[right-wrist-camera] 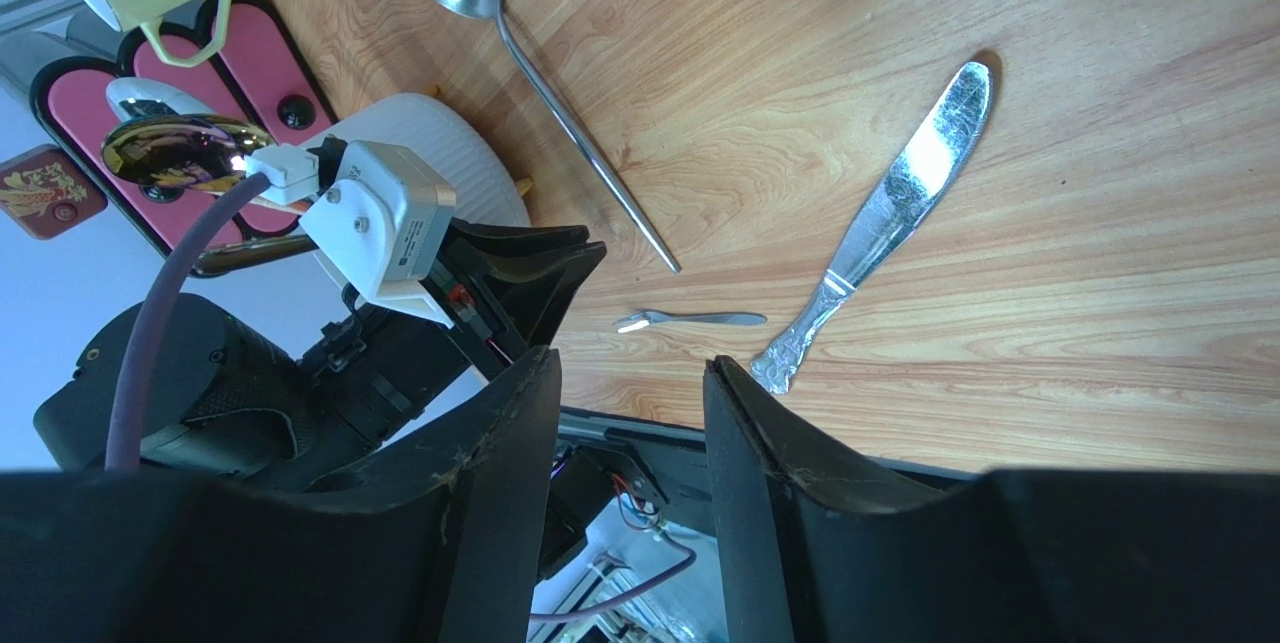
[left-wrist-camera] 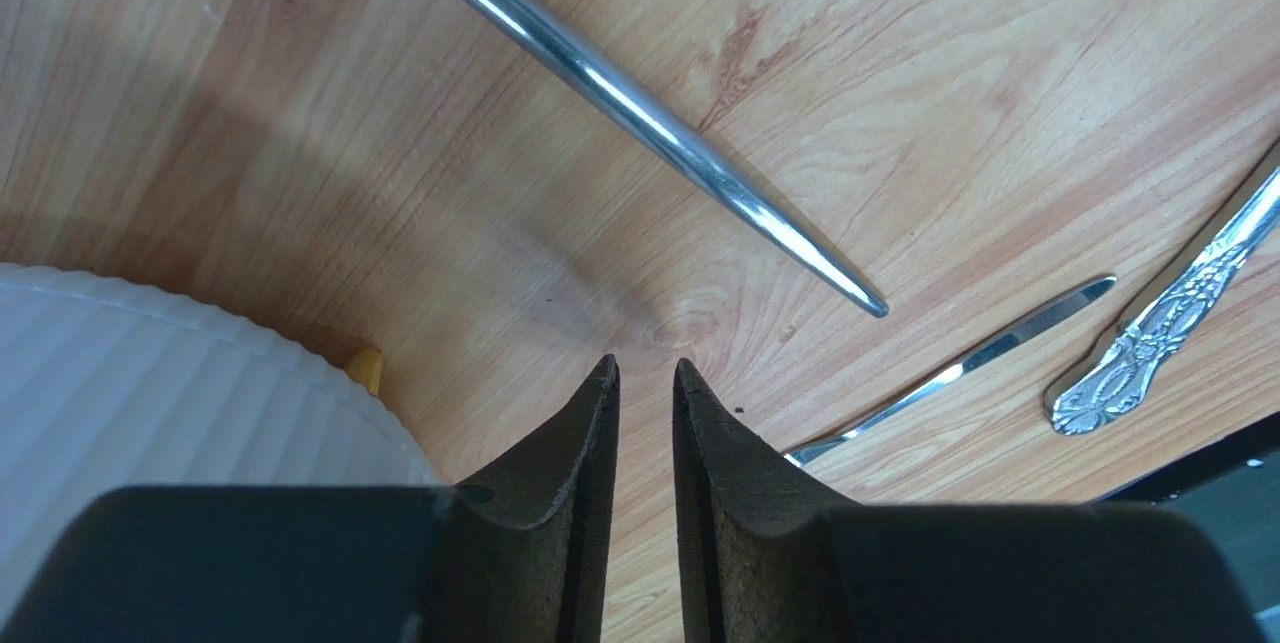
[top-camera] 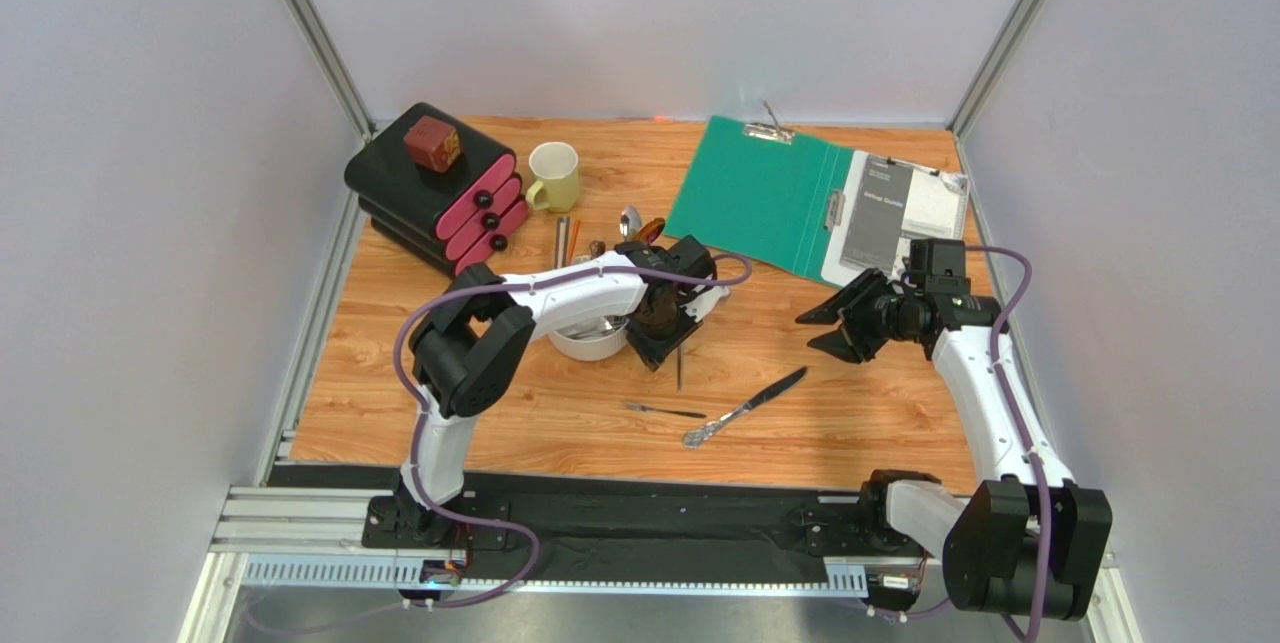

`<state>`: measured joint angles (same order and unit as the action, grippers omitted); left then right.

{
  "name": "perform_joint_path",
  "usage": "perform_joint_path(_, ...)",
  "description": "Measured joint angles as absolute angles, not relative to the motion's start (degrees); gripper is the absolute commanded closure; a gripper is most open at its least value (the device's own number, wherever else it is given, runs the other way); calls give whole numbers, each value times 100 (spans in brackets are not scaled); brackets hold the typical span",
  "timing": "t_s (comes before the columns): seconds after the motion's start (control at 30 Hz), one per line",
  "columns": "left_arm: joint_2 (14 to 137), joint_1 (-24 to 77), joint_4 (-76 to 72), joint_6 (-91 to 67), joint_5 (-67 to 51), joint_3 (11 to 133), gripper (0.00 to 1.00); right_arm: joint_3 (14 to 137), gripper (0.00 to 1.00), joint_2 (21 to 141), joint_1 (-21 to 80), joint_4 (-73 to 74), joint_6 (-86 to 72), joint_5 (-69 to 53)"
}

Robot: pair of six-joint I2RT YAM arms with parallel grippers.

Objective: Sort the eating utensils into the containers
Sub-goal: Pick up the spoon from the center of the board.

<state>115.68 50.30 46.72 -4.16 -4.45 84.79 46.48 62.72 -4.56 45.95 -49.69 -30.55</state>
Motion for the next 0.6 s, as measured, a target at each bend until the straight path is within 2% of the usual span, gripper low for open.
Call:
perform_joint_path(0.2,11856,5251,4574,-397,-534,8831,76,4646,56,6272,-456,4611,-4967,-3041)
perform_joint_path(0.47,13032,5621,4429,-443,-825,10573,77,4646,56,5992,-467,4884,-4930,-2768)
perform_joint_path(0.6,13102,5623,4169,-458,-930,10696,73,4685,56,5745,-526,5144,-4847,-2604)
